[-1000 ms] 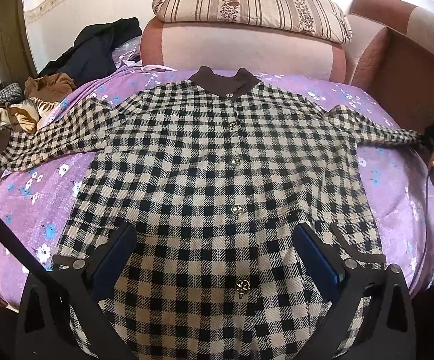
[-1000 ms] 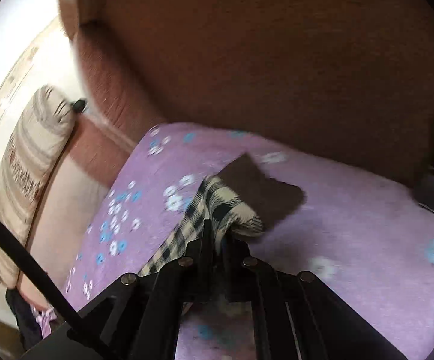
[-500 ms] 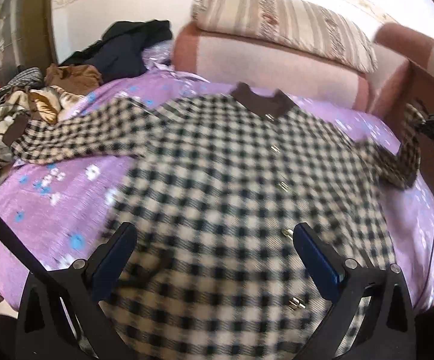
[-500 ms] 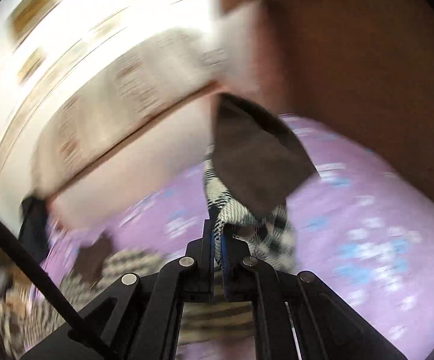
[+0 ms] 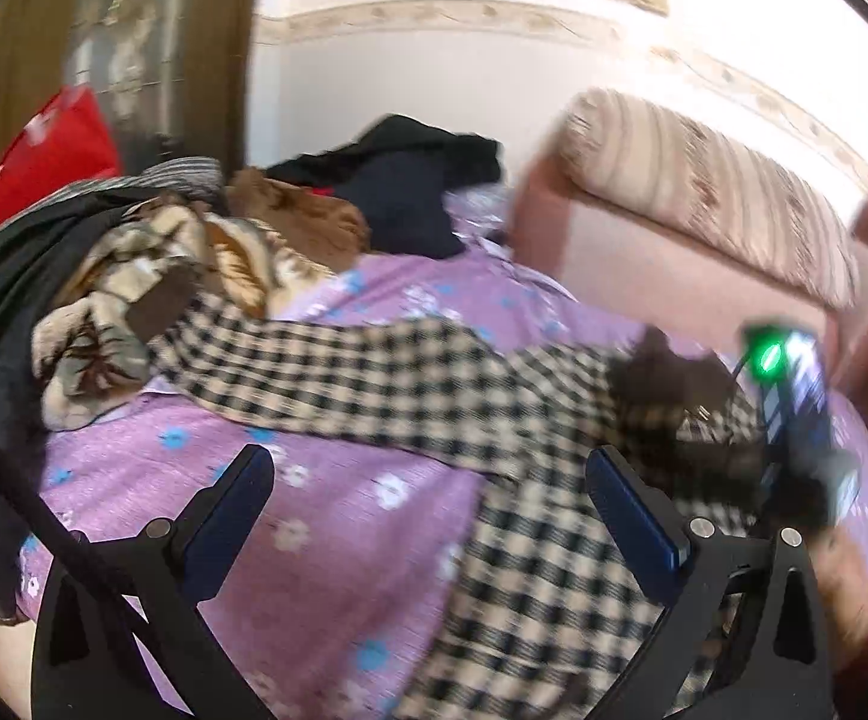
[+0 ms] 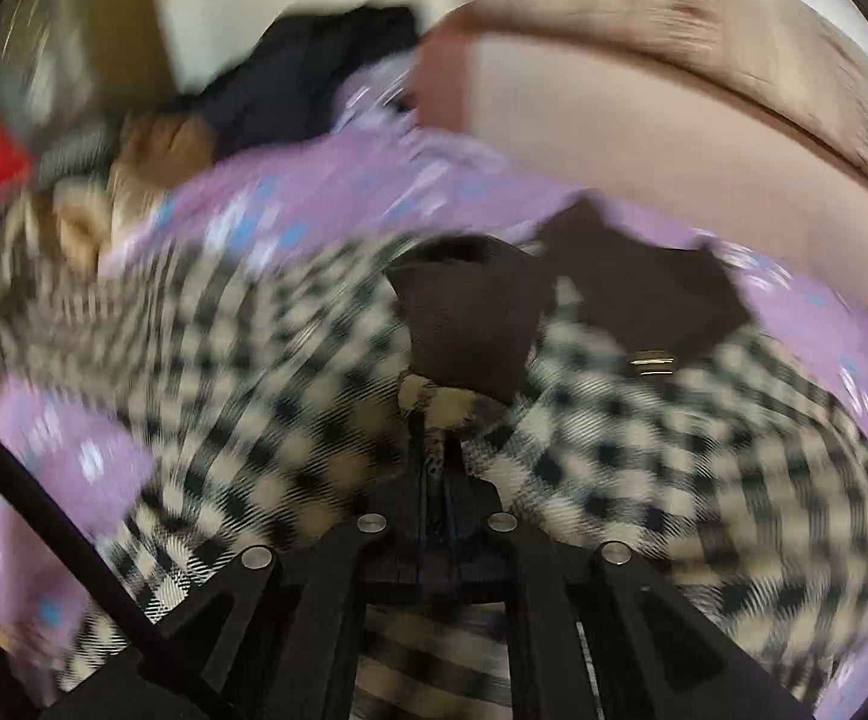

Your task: Fold large clothes

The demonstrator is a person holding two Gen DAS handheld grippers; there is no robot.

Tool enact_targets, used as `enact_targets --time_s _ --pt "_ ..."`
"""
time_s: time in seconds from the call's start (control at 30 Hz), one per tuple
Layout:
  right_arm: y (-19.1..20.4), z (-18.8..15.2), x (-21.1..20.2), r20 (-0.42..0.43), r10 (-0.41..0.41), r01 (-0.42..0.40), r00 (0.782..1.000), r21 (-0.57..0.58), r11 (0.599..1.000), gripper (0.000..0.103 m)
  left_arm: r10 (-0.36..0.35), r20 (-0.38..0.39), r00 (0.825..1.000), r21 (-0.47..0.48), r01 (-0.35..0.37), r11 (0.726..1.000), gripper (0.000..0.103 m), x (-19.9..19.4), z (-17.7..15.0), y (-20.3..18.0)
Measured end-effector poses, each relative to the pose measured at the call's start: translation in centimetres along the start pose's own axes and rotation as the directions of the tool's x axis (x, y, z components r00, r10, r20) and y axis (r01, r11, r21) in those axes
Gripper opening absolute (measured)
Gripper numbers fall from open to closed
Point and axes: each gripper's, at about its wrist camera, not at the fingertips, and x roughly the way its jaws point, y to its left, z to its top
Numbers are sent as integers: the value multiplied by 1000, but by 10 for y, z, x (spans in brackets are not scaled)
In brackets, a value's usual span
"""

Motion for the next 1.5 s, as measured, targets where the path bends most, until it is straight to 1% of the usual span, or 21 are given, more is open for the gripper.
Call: enact_targets --time_s 0.1,0.2,0.27,0.37,0.5,0.57,0.63,0.67,0.7,0.73,0.87,1.0,1.07,1.13,1.17,1.2,1.27,1.37,1.4,1.43,1.5 --pt "40 -6 14 -31 6 -9 999 -93 996 19 53 3 999 -19 -53 998 103 10 1 22" --pt "66 -10 12 -41 57 -63 998 -154 986 33 42 -17 999 -71 -43 997 103 18 7 40" --pt "77 -14 5 -70 152 -161 986 -166 973 33 53 -20 998 -97 -55 994 103 19 8 47" --pt "76 -10 -11 -51 189 -195 981 -157 968 33 46 -40 998 -109 -50 993 103 22 7 50" --pt "34 -3 -43 22 161 -159 987 -67 985 33 42 -53 998 -111 -48 993 103 24 5 47" --pt "7 3 -50 44 86 -86 995 1 996 33 41 -54 998 -113 -47 993 103 26 7 47" --pt "-13 9 -45 31 38 -40 999 58 998 33 40 -61 997 -125 -48 991 103 30 9 48" --pt "-19 13 -41 22 36 -37 999 85 996 32 41 -65 997 -131 -49 990 103 32 10 49" --pt "-24 15 -36 14 39 -40 999 110 993 26 44 -70 997 -141 -54 989 103 35 11 52" --pt "-26 17 -29 0 43 -42 999 132 990 23 48 -72 996 -146 -58 988 103 37 12 54" --pt "-13 24 14 -67 15 -5 998 136 991 23 108 -54 993 -149 -115 982 103 41 21 66" --pt "9 29 48 -133 47 -33 990 106 994 23 213 -14 977 -164 -213 963 103 40 32 92" --pt "23 34 51 -129 -4 10 992 47 999 23 235 -22 972 -191 -235 953 103 43 37 107" --pt "33 41 45 -123 -16 16 992 6 1000 22 276 -29 961 -227 -276 934 103 43 44 130" --pt "41 44 34 -89 -3 1 996 -17 1000 22 304 -26 952 -238 -301 923 103 41 46 138" --pt "50 46 28 -71 6 -9 997 -40 999 22 366 -19 930 -265 -358 895 103 36 49 153" --pt "80 51 16 -56 63 -69 996 -111 991 25 440 -14 898 -321 -421 848 103 24 51 177" --pt "140 55 7 -59 162 -171 985 -226 959 40 496 -13 868 -415 -455 787 103 6 48 206" --pt "155 53 6 -64 186 -196 981 -246 949 49 520 -18 854 -457 -470 755 103 -1 46 219" --pt "181 53 6 -74 227 -238 971 -278 930 50 533 -25 846 -483 -477 734 103 -5 43 227" --pt "220 52 8 -78 266 -277 961 -320 906 50 547 -38 836 -525 -482 701 103 -11 40 243"
